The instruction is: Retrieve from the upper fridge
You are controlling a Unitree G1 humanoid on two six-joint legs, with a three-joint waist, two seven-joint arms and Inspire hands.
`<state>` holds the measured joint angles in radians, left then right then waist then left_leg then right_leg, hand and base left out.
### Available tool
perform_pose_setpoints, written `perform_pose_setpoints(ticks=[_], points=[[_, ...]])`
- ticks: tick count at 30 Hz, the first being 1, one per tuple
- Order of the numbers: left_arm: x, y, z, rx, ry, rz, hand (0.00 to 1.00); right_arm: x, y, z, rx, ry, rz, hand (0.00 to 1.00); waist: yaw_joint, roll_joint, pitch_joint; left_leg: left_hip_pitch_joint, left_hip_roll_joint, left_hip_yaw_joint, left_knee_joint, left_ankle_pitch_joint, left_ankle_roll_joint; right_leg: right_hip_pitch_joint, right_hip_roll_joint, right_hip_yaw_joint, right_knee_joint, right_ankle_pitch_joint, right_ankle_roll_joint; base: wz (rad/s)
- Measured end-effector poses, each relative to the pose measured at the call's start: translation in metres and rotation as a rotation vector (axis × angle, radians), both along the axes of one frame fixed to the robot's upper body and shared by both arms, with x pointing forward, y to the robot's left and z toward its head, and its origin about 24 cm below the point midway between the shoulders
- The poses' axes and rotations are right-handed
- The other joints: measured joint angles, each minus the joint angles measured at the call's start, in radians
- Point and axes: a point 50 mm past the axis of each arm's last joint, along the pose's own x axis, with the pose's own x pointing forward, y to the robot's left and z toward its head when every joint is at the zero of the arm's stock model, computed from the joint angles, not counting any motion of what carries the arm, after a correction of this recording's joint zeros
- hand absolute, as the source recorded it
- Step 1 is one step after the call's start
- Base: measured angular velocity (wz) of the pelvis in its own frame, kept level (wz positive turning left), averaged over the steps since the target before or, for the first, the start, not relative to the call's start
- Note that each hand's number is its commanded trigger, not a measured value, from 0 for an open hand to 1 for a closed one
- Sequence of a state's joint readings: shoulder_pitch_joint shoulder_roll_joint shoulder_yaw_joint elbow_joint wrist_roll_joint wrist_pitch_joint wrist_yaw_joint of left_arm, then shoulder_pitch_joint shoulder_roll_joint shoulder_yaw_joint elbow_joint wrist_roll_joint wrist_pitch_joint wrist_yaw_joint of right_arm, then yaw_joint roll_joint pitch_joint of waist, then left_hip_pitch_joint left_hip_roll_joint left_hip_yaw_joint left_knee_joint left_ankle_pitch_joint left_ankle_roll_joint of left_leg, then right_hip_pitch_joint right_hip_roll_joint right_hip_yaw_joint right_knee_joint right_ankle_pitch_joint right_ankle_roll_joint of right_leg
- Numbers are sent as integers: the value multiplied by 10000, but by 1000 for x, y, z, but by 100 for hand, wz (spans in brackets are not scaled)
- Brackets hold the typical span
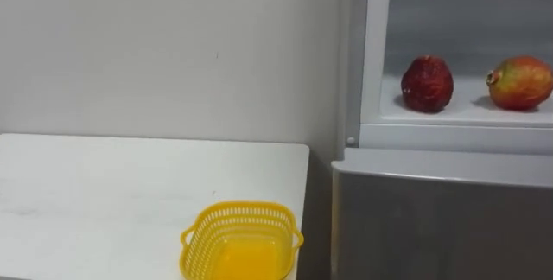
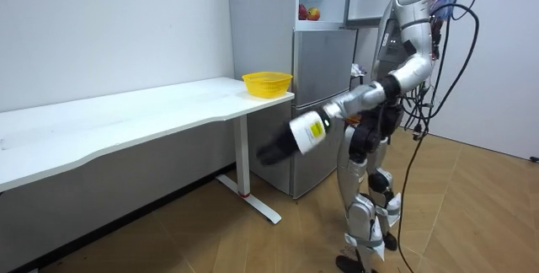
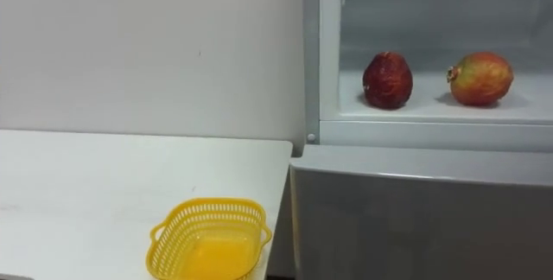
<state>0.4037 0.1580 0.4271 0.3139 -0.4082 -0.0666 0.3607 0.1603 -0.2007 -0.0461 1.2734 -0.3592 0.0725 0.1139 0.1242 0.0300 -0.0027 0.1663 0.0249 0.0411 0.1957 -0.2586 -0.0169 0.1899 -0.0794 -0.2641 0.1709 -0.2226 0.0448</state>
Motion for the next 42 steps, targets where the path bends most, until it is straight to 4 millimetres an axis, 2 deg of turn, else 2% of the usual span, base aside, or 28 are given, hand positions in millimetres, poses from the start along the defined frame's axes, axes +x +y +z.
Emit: perform_pose_setpoints(ticks=[2,4,5,7,10,15,19,24,29,32,34,38,41,42], points=[[-14,-3,-19,-969,398,520,0,0,0,0,5,158,80,0,2,-9,-29,5,-6,-5,20,0,0,20,-13,-30,13,-7,3,2],[-38,-10,-44,-1873,1527,914,0,-1,0,0,-18,238,178,0,-14,-92,-9,23,-8,2,13,-1,1,25,-20,-30,22,-6,4,0],[-44,-13,-50,-2096,1872,954,0,-1,0,0,-23,250,196,0,-33,-115,-1,25,-9,3,12,-1,2,25,-20,-20,22,-6,4,0],[-68,-28,-70,-3046,3241,970,0,0,0,0,-43,322,160,0,-119,-129,-5,7,-10,-8,10,-5,6,24,-26,-47,25,-5,5,2],[-90,-48,-90,-4034,4841,502,0,-5,1,0,-92,610,136,0,-155,-132,-4,12,-5,-4,-14,-7,8,38,-18,-58,22,-5,5,1],[-109,-69,-102,-4691,6744,-999,0,-8,3,-1,-38,792,2,0,-401,-170,7,-10,18,7,-1,-9,7,53,-3,-116,18,-3,2,3],[-96,-75,-105,-4589,7234,-2513,0,-10,6,-2,3,925,-106,0,-478,-208,11,25,25,141,-20,-7,8,28,-6,-20,43,-3,2,-5],[-72,-85,-108,-4101,7576,-4345,0,-5,13,-4,1,603,-281,0,-843,-329,28,35,21,181,-99,-7,9,-23,6,132,22,-4,6,-4],[-58,-93,-110,-3732,7823,-5705,0,8,15,-4,-200,-78,-162,0,-1061,-331,35,1,61,603,-112,-6,11,-323,28,464,181,0,3,-23],[-53,-94,-110,-3566,7903,-6133,0,23,14,-2,-507,-874,-114,0,-1303,-335,39,-17,59,727,-129,-6,11,-384,29,630,196,3,7,-17],[-57,-93,-110,-3596,8028,-6086,0,35,14,2,-690,-1756,-243,0,-1347,-310,46,-13,83,980,-141,-6,11,-475,41,746,229,12,6,-14],[-56,-93,-110,-3411,7985,-6165,0,46,15,10,-893,-3097,-561,0,-1421,-299,58,-16,124,1227,-165,-6,10,-527,64,781,228,20,-3,-3],[-54,-93,-109,-3101,8082,-6551,0,63,17,23,-805,-4466,-589,0,-1419,-249,87,-94,192,1386,-224,-5,6,-717,123,917,291,60,-45,-15],[-54,-93,-109,-2953,8125,-6728,0,76,20,32,-719,-5294,-456,0,-1470,-206,89,-148,203,1448,-237,-3,3,-827,131,983,352,69,-58,-18]])
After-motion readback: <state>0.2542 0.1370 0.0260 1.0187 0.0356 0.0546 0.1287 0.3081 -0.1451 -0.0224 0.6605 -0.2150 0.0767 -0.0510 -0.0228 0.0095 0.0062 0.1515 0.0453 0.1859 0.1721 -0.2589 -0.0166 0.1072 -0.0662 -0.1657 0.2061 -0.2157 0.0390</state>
